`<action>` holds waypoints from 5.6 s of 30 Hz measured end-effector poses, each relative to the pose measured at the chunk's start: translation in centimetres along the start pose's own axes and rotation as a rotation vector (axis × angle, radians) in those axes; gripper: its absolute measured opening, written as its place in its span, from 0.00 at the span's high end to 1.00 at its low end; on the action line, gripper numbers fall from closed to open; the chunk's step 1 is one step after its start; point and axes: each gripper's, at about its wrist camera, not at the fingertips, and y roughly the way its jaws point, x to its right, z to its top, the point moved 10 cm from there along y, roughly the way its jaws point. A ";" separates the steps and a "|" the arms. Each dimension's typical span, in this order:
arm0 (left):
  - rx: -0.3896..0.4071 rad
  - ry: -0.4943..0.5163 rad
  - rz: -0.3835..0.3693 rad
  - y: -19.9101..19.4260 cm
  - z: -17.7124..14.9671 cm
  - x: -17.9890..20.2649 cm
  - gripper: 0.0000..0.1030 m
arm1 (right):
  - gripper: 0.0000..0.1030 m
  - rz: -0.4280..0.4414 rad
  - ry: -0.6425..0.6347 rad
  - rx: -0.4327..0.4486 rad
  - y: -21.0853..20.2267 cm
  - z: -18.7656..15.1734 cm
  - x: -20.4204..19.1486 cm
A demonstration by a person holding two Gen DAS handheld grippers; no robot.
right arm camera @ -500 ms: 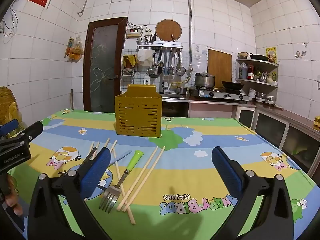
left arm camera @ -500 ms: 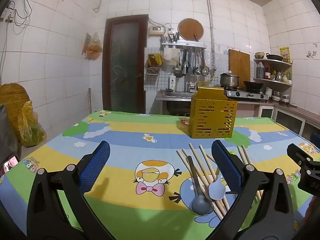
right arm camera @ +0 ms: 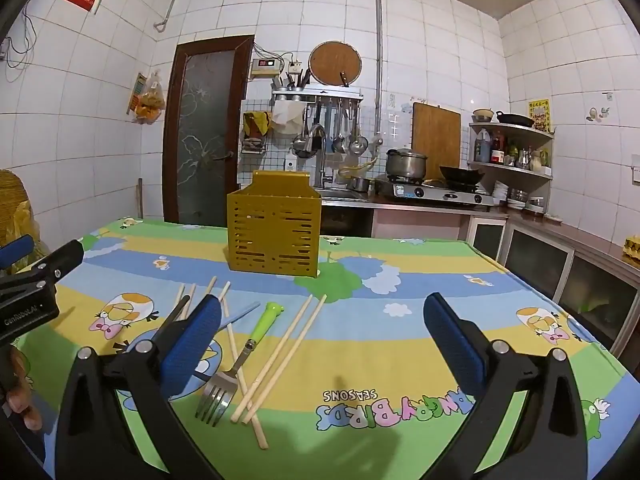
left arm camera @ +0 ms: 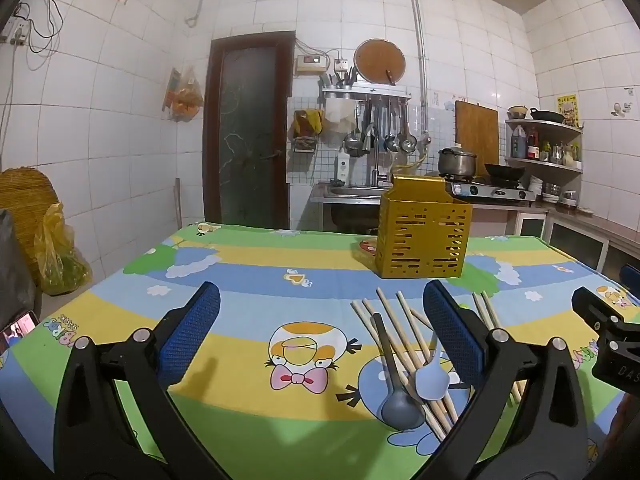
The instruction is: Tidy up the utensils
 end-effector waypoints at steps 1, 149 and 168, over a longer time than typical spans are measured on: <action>0.001 0.001 0.000 -0.1 0.0 0.1 0.05 | 0.04 0.000 -0.001 -0.001 0.1 0.0 0.3; -0.744 0.022 0.039 21.1 -8.9 0.7 0.04 | 0.04 -0.058 0.104 -0.670 19.4 -8.3 3.7; -0.734 0.022 0.018 21.1 -8.9 0.7 0.04 | 0.03 -0.042 0.131 -0.692 20.2 -8.9 3.8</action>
